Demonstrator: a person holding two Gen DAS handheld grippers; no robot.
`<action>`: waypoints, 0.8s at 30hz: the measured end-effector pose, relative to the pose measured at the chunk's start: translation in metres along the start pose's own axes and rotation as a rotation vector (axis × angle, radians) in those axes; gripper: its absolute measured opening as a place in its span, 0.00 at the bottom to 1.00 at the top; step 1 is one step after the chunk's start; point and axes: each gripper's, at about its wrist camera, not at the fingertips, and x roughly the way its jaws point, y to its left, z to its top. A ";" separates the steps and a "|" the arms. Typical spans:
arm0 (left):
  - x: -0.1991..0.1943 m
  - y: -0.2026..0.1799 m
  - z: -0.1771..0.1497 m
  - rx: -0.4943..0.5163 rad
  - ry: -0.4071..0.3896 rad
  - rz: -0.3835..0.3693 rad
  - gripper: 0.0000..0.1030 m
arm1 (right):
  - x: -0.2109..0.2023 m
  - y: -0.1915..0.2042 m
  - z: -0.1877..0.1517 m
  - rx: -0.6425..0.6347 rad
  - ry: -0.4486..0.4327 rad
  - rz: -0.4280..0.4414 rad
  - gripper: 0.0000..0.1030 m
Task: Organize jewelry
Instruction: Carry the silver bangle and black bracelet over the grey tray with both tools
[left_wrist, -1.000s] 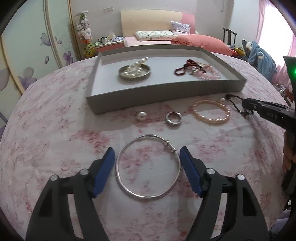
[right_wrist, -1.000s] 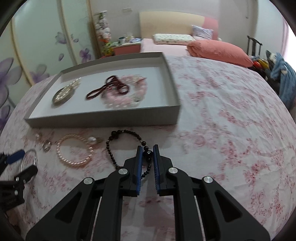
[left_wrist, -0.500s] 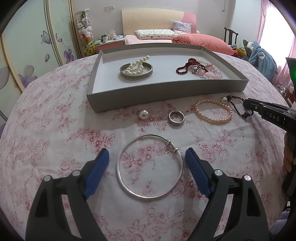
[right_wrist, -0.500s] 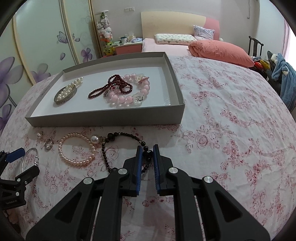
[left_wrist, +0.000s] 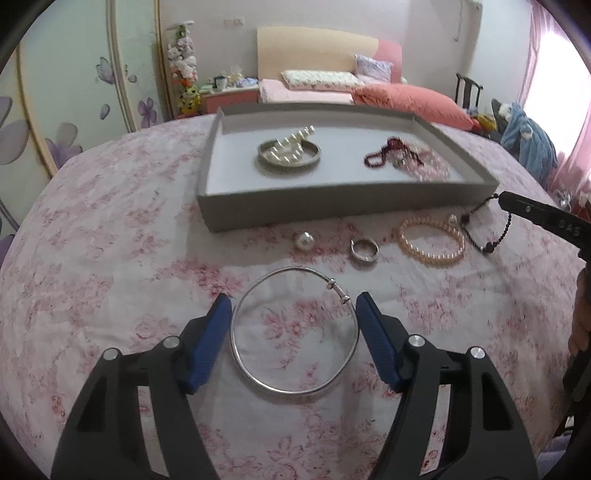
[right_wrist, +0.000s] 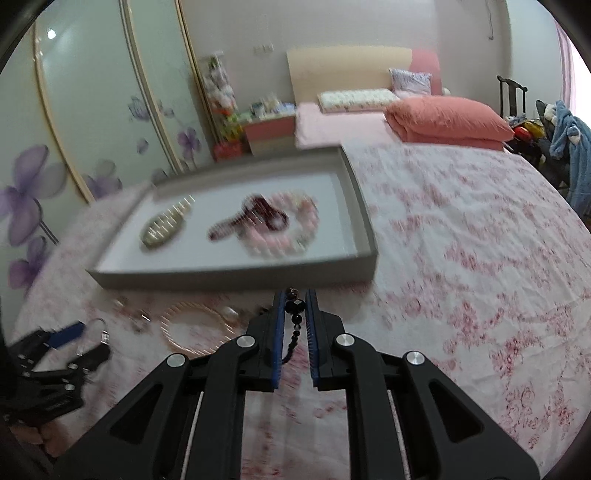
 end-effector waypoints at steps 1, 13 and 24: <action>-0.004 0.001 0.001 -0.006 -0.019 0.002 0.66 | -0.004 0.003 0.002 0.000 -0.016 0.011 0.12; -0.034 -0.005 0.005 0.006 -0.154 0.025 0.66 | -0.021 0.025 0.004 -0.008 -0.067 0.075 0.12; -0.066 -0.015 0.009 0.013 -0.306 0.078 0.66 | -0.047 0.043 -0.002 -0.049 -0.144 0.085 0.12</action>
